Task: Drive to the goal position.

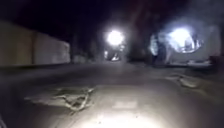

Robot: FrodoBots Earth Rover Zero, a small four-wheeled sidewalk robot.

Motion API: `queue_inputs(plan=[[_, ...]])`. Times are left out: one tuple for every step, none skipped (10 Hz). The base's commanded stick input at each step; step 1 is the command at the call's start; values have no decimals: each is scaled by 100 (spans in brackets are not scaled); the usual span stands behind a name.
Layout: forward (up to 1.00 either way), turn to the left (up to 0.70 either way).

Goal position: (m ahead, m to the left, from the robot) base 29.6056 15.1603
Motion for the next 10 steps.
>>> queue_inputs(plan=[[100, -14], [100, 0], [100, 0], [100, 0], [100, 0], [100, 0], [100, 0], [100, 0], [100, 0], [100, 0]])
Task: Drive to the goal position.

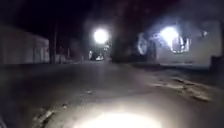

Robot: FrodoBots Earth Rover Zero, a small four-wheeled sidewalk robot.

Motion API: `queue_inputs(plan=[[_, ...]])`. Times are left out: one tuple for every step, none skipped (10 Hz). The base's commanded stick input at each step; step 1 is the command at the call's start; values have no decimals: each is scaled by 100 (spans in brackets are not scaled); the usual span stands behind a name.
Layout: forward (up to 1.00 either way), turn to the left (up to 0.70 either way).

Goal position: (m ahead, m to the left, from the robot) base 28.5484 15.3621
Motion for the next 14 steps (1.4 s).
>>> queue_inputs(plan=[[100, 0], [100, 0], [100, 0], [100, 0], [100, 0], [100, 0], [100, 0], [100, 0], [100, 0], [100, 0], [100, 0], [100, 0], [100, 0], [100, 0]])
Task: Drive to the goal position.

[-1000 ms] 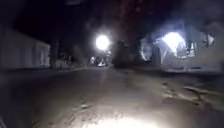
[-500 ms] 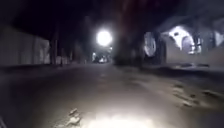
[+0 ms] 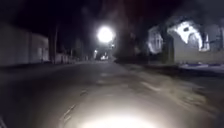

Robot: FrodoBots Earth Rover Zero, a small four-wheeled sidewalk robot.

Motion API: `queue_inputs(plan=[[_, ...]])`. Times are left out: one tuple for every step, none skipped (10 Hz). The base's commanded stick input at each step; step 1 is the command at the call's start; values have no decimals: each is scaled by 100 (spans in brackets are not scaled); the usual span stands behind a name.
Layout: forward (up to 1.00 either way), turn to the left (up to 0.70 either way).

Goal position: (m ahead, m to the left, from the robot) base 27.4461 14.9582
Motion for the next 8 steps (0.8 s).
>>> queue_inputs(plan=[[100, 23], [100, 40], [100, 19], [100, 0], [100, 0], [100, 0], [100, 0], [100, 0]])
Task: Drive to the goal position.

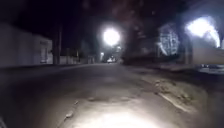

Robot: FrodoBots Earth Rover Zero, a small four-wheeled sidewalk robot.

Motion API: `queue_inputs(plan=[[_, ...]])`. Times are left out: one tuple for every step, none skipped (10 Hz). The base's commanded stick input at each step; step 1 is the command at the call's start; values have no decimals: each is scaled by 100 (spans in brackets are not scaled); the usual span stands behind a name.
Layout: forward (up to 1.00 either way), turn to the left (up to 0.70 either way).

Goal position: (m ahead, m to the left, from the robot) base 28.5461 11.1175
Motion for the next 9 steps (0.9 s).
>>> queue_inputs(plan=[[100, 0], [100, 0], [100, 0], [100, 0], [100, 0], [100, 0], [100, 0], [100, 0], [100, 0]])
